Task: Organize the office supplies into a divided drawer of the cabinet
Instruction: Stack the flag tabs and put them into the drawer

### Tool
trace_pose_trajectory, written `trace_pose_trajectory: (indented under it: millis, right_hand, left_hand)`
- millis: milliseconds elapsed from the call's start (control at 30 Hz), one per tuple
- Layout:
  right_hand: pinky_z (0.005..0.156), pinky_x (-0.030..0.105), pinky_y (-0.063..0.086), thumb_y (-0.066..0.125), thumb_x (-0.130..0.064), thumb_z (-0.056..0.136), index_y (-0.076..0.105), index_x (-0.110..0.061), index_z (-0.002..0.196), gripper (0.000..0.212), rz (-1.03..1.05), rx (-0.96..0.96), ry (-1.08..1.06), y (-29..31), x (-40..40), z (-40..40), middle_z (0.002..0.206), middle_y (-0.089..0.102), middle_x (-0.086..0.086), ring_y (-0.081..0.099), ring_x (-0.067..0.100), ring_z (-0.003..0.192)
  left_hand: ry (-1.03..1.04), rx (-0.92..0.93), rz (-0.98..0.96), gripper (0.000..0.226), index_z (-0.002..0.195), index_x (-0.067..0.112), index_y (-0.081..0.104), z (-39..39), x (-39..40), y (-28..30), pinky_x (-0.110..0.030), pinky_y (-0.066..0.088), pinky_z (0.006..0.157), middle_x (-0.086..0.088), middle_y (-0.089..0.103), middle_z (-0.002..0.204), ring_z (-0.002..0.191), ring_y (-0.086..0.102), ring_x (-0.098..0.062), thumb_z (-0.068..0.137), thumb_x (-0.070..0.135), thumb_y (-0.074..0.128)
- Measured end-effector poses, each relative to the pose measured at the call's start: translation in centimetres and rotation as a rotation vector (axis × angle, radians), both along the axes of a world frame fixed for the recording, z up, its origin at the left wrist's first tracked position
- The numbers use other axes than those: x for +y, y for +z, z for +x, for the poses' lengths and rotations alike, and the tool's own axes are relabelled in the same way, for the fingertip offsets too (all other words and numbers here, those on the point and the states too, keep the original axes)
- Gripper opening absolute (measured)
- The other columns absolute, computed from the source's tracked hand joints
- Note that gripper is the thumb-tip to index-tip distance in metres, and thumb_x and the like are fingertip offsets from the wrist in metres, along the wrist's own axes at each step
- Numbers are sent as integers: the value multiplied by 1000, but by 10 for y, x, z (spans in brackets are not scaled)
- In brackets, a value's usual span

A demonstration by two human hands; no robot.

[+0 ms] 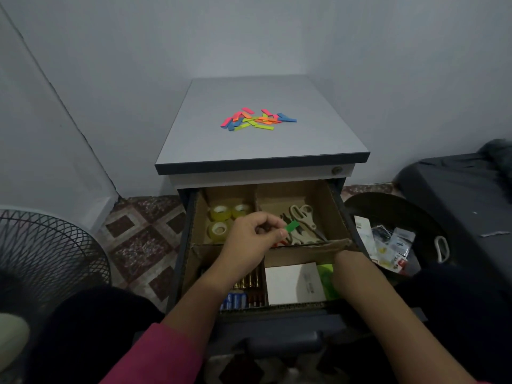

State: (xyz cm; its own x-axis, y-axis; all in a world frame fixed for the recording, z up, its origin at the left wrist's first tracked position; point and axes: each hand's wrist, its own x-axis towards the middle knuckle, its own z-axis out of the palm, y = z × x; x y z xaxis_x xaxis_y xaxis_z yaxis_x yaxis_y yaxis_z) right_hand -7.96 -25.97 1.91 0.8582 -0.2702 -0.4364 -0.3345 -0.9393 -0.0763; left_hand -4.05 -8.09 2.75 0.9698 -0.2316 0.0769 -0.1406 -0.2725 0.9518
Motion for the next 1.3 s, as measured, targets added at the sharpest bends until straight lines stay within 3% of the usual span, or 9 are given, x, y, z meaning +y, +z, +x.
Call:
trace_pose_trajectory:
  millis: [100, 167, 267, 367, 533, 667, 900, 1000, 1300]
  right_hand:
    - [79, 29, 50, 52, -17, 94, 63, -10, 112, 23, 15, -41, -28, 12, -8, 1, 104, 62, 7, 62, 23, 96]
    - [66, 25, 50, 52, -19, 95, 66, -11, 107, 20, 52, -98, -58, 22, -18, 4, 86, 60, 3, 61, 19, 79]
    - [76, 38, 56, 48, -22, 99, 64, -10, 103, 20, 459, -90, -304, 38, -31, 7, 86, 65, 10, 66, 26, 82]
    - [62, 31, 50, 45, -14, 100, 63, -6, 104, 20, 705, -176, -463, 41, -39, 5, 80, 61, 8, 61, 21, 70]
    - [56, 29, 54, 50, -13, 98, 66, -9, 98, 17, 726, -331, -387, 27, -50, -2, 79, 67, 8, 65, 21, 68]
    - [62, 35, 56, 51, -16, 98, 66, -11, 86, 19, 746, -361, -356, 23, -56, -1, 77, 68, 9, 69, 31, 75]
    - [49, 24, 53, 51, -15, 98, 64, -13, 88, 16, 756, -384, -306, 14, -58, 3, 78, 69, 9, 67, 15, 60]
    - [48, 24, 53, 51, -14, 98, 65, -11, 93, 16, 760, -383, -290, 13, -56, 3, 79, 69, 11, 67, 16, 61]
    - [68, 39, 59, 52, -21, 97, 67, -11, 87, 21, 603, -330, -227, 10, -47, 2, 74, 71, 6, 69, 24, 63]
  left_hand:
    - [-98, -74, 95, 19, 80, 28, 69, -2, -2, 0, -8, 40, 62, 11, 59, 78, 66, 50, 5, 83, 10, 70]
    - [-233, -189, 271, 14, 85, 28, 72, -6, -8, 1, -15, 46, 74, 14, 60, 85, 80, 55, 5, 86, 14, 68]
    - [-432, -398, 594, 14, 98, 28, 72, -15, -28, -1, -30, 49, 82, 13, 61, 97, 91, 56, -5, 90, 23, 62]
    - [-597, -532, 803, 18, 105, 25, 69, -17, -58, -8, -34, 48, 75, 5, 60, 106, 95, 58, -17, 92, 20, 58]
    - [-770, -533, 1011, 19, 104, 11, 67, -10, -94, -14, -31, 35, 64, -6, 54, 99, 89, 57, -27, 91, 8, 54]
    - [-756, -456, 1047, 19, 100, 8, 67, -7, -103, -17, -31, 38, 68, -11, 58, 106, 91, 57, -28, 91, 4, 51]
    - [-715, -357, 1031, 27, 100, 21, 70, 1, -73, -29, -37, 52, 77, 0, 64, 103, 89, 61, -21, 84, 6, 54]
    - [-735, -377, 1068, 29, 108, 21, 69, -3, -66, -31, -29, 44, 71, 2, 60, 107, 94, 58, -20, 89, 7, 52]
    - [-795, -468, 1126, 36, 116, 22, 66, -11, -65, -23, -31, 34, 64, -3, 53, 104, 93, 55, -24, 90, 3, 50]
